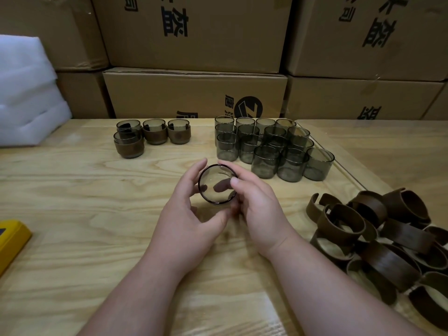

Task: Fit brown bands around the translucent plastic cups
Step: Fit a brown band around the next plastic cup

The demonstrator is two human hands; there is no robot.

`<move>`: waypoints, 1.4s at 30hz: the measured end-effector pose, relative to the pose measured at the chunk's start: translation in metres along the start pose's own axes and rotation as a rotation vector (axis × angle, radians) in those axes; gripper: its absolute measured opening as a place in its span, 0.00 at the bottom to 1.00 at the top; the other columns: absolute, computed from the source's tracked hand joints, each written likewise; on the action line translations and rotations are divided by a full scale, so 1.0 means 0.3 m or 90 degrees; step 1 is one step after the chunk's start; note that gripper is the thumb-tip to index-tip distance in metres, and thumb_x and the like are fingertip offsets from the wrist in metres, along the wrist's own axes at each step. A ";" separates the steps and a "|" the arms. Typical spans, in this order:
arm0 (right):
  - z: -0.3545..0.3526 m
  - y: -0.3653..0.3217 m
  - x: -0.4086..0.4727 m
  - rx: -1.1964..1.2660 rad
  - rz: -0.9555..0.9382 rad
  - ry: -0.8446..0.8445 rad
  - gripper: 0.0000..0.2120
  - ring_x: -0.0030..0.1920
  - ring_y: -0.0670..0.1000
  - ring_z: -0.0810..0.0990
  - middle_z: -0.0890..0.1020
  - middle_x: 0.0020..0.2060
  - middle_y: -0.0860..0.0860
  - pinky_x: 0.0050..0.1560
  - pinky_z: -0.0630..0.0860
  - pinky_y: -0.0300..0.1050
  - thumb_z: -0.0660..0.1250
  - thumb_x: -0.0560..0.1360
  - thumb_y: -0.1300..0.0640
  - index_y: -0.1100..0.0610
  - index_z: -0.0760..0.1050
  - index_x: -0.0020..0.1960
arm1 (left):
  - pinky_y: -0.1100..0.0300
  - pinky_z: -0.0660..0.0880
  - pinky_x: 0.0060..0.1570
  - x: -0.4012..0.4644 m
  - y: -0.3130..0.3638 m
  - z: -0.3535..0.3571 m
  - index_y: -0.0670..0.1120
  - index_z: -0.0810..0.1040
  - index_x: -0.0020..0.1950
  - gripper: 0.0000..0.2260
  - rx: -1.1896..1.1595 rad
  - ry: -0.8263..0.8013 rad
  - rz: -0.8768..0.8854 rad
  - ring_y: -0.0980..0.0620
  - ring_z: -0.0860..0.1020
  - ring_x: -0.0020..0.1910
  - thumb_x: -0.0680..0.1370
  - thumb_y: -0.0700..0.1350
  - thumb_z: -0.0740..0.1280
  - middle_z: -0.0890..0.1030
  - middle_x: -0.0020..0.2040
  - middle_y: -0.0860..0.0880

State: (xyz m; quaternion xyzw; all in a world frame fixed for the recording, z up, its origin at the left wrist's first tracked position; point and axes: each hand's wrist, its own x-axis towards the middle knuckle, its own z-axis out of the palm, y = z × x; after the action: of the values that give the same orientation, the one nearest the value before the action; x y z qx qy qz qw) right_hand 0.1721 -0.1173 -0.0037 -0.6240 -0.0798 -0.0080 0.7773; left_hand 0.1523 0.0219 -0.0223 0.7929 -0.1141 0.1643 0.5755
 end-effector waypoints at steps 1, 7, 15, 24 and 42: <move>0.003 -0.002 -0.003 -0.001 -0.007 -0.010 0.22 0.49 0.54 0.78 0.84 0.53 0.61 0.42 0.71 0.40 0.60 0.72 0.54 0.50 0.81 0.64 | 0.51 0.78 0.61 0.000 0.001 -0.001 0.74 0.66 0.71 0.38 -0.002 -0.003 0.001 0.62 0.78 0.64 0.67 0.51 0.77 0.78 0.64 0.69; 0.010 -0.009 -0.013 0.007 -0.047 -0.046 0.21 0.53 0.53 0.85 0.87 0.51 0.55 0.49 0.81 0.41 0.58 0.71 0.59 0.58 0.83 0.59 | 0.70 0.75 0.58 -0.003 0.013 -0.005 0.74 0.67 0.70 0.38 0.001 -0.028 0.021 0.67 0.78 0.62 0.66 0.49 0.76 0.75 0.65 0.72; 0.011 0.006 -0.013 0.024 -0.054 -0.068 0.18 0.55 0.51 0.85 0.88 0.52 0.53 0.53 0.81 0.43 0.58 0.74 0.58 0.52 0.84 0.56 | 0.58 0.76 0.65 -0.014 0.030 -0.004 0.65 0.74 0.69 0.34 -0.003 -0.039 0.021 0.60 0.78 0.65 0.65 0.46 0.77 0.79 0.67 0.63; 0.007 0.030 -0.016 -0.092 -0.077 -0.029 0.26 0.36 0.43 0.74 0.81 0.46 0.48 0.38 0.71 0.33 0.58 0.73 0.33 0.48 0.79 0.59 | 0.74 0.76 0.45 -0.013 0.044 -0.018 0.58 0.80 0.55 0.20 -0.087 0.094 -0.042 0.64 0.84 0.48 0.64 0.47 0.76 0.86 0.48 0.63; 0.012 0.022 -0.013 -0.127 -0.057 -0.004 0.19 0.37 0.49 0.73 0.79 0.42 0.48 0.37 0.71 0.38 0.58 0.77 0.42 0.49 0.80 0.58 | 0.69 0.78 0.44 0.008 0.022 -0.017 0.55 0.79 0.57 0.20 -0.193 0.090 -0.096 0.63 0.84 0.48 0.66 0.45 0.71 0.86 0.47 0.61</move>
State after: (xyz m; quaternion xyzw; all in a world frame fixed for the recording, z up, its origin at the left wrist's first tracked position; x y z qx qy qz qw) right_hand 0.1687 -0.1128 -0.0100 -0.6943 -0.1086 -0.0489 0.7098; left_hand 0.1515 0.0247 -0.0140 0.6901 -0.0371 0.1568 0.7056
